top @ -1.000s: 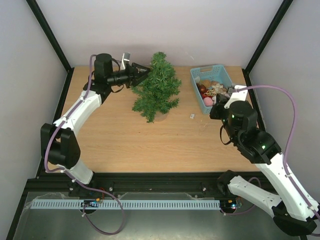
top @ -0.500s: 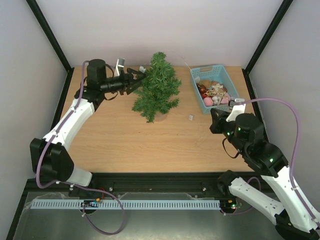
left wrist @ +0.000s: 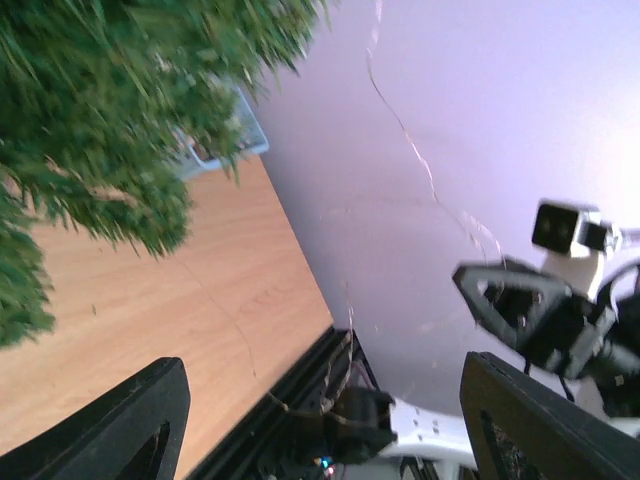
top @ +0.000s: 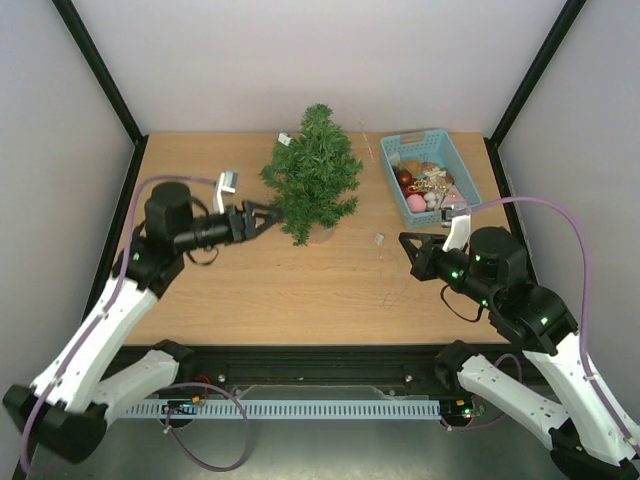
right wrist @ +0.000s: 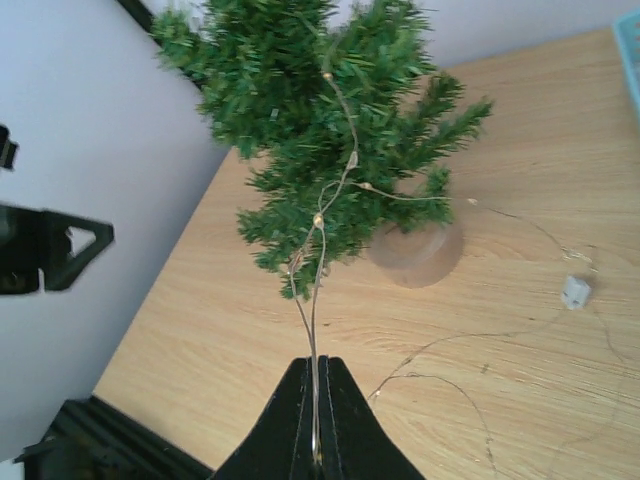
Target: Decorate the small christmas tree
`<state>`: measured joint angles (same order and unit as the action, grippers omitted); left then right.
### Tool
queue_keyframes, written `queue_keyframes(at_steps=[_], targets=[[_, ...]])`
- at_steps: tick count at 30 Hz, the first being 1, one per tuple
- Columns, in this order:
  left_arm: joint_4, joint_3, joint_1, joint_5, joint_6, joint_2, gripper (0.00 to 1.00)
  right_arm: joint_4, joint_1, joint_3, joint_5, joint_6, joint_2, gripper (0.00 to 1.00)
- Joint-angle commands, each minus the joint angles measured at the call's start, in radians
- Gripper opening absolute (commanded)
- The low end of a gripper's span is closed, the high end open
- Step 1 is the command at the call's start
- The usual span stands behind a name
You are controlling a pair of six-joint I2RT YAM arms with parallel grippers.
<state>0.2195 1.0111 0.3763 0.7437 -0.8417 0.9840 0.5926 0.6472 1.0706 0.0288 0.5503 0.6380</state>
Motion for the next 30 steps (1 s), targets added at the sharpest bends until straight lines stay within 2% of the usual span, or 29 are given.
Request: queue_keyframes(at_steps=[1, 5, 8, 11, 14, 19, 30], targets=[[-0.061, -0.131, 0.105, -0.086, -0.022, -0.149, 0.77, 0.040, -0.004, 0.088, -0.115, 0.016, 0.030, 0.01], [-0.171, -0.242, 0.317, -0.221, -0.060, -0.164, 0.77, 0.035, -0.004, 0.102, -0.153, 0.033, 0.035, 0.01], [-0.266, -0.264, 0.482, -0.342, -0.056, -0.095, 0.77, 0.031, -0.004, 0.099, -0.163, 0.050, 0.032, 0.01], [-0.376, -0.253, 0.576, -0.414, -0.039, -0.006, 0.77, 0.016, -0.004, 0.087, -0.175, 0.069, 0.025, 0.01], [-0.498, -0.241, 0.624, -0.424, -0.025, 0.087, 0.77, -0.005, -0.004, 0.077, -0.183, 0.080, 0.022, 0.01], [-0.602, -0.189, 0.674, -0.423, -0.012, 0.238, 0.77, -0.026, -0.004, 0.072, -0.190, 0.110, 0.022, 0.01], [-0.753, -0.166, 0.725, -0.423, -0.054, 0.368, 0.76, -0.037, -0.004, 0.061, -0.198, 0.108, 0.026, 0.01]])
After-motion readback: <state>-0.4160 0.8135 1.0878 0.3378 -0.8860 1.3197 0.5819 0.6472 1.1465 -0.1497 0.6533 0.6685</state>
